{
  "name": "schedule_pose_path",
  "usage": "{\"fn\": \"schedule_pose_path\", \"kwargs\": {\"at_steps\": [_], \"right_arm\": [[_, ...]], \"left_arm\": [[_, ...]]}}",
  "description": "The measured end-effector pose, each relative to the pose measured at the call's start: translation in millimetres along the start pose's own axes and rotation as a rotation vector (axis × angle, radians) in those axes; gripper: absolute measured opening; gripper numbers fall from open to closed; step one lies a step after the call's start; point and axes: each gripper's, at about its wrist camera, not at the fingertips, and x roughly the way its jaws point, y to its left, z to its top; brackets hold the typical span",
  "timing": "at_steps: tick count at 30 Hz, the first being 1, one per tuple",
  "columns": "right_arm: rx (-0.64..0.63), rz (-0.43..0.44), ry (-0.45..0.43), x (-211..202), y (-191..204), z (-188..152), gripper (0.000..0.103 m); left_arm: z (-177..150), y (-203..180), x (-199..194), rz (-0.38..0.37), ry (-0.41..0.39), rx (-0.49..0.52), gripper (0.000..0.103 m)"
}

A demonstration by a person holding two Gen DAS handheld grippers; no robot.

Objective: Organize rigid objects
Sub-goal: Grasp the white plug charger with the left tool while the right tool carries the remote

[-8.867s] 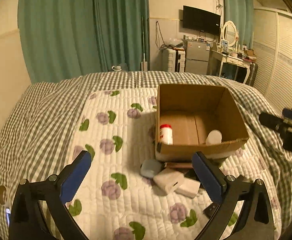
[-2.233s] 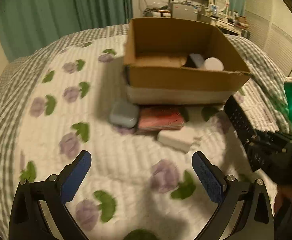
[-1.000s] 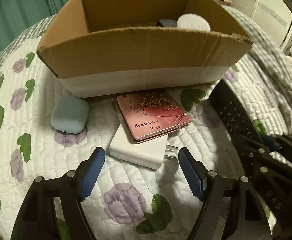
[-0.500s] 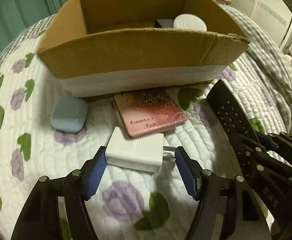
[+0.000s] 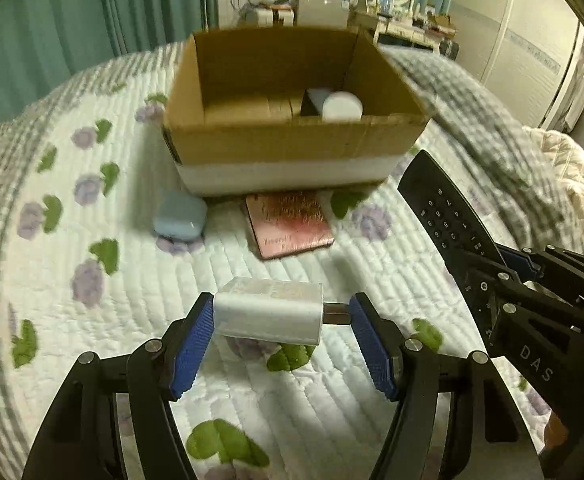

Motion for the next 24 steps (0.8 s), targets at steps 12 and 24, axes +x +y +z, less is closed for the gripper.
{"fn": "schedule_pose_path", "kwargs": {"at_steps": [12, 24], "right_arm": [[-0.005, 0.034, -0.185, -64, -7, 77, 0.019], [-0.001, 0.069, -0.193, -2, -24, 174, 0.019]], "left_arm": [[88, 4, -69, 0.025, -0.206, 0.017, 0.069], [167, 12, 17, 0.105, -0.193, 0.034, 0.069]]}}
